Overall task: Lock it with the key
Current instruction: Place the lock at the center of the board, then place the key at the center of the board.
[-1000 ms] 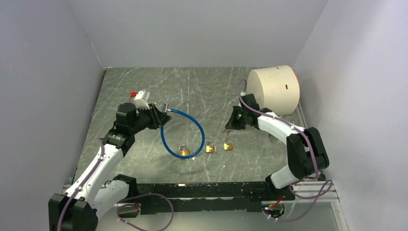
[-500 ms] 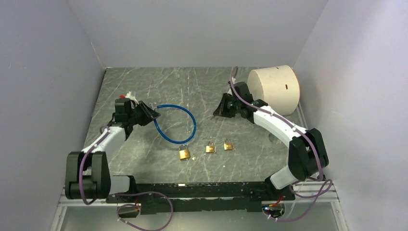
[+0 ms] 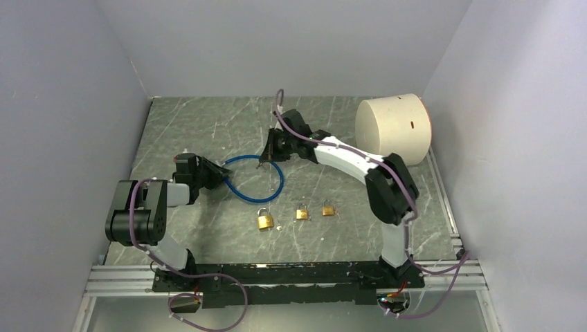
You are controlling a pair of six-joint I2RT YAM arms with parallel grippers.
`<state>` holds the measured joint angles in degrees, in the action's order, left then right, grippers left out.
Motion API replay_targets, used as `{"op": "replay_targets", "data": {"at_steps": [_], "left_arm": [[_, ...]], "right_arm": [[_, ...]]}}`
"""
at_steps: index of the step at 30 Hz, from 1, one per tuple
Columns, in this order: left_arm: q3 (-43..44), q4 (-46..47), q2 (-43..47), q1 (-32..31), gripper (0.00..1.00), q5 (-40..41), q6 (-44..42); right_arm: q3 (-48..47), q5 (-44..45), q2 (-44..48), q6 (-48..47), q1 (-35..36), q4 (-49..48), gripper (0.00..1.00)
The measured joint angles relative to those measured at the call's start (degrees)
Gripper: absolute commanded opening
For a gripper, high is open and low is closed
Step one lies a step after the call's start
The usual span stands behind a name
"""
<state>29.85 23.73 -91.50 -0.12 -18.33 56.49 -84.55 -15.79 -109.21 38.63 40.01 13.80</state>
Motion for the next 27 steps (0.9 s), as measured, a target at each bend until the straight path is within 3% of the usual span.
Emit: {"op": "replay_targets", "data": {"at_steps": [2, 6, 9, 17, 21, 23, 25, 27], "left_arm": [[-0.35, 1.79, -0.5, -0.02, 0.45, 0.26, 1.27], [-0.35, 3.02, 0.0, -0.02, 0.83, 0.15, 3.17], [0.02, 0.96, 2.78, -0.2, 0.94, 0.87, 2.71], [0.07, -12.41, 11.67, -0.13, 0.94, 6.08, -0.79], [0.07, -21.03, 20.98, -0.13, 0.94, 9.97, -3.21], [0.2, -24.55, 26.47, -0.13, 0.94, 11.69, -4.76], [1.07, -28.17, 31.08, -0.13, 0.94, 12.83, -6.43], [3.02, -31.85, 34.64, -0.13, 0.94, 13.6, -8.59]], "right_arm": [[-3.17, -0.55, -4.07, 0.17, 0.61, 0.11, 0.0], [-7.69, -1.4, -9.97, 0.59, 1.29, 0.33, 0.0], [-10.49, -1.92, -13.0, 0.66, 1.55, 0.81, 0.0], [-17.99, -3.96, -19.61, 1.01, 2.21, 2.27, 0.0], [-22.86, -5.16, -23.69, 1.44, 3.17, 3.15, 0.0], [-25.05, -5.95, -25.64, 1.64, 3.69, 3.41, 0.09], [-27.54, -6.93, -27.69, 1.75, 4.04, 4.35, 0.28], [-29.14, -7.39, -28.81, 1.6, 4.35, 5.62, 0.38]]}}
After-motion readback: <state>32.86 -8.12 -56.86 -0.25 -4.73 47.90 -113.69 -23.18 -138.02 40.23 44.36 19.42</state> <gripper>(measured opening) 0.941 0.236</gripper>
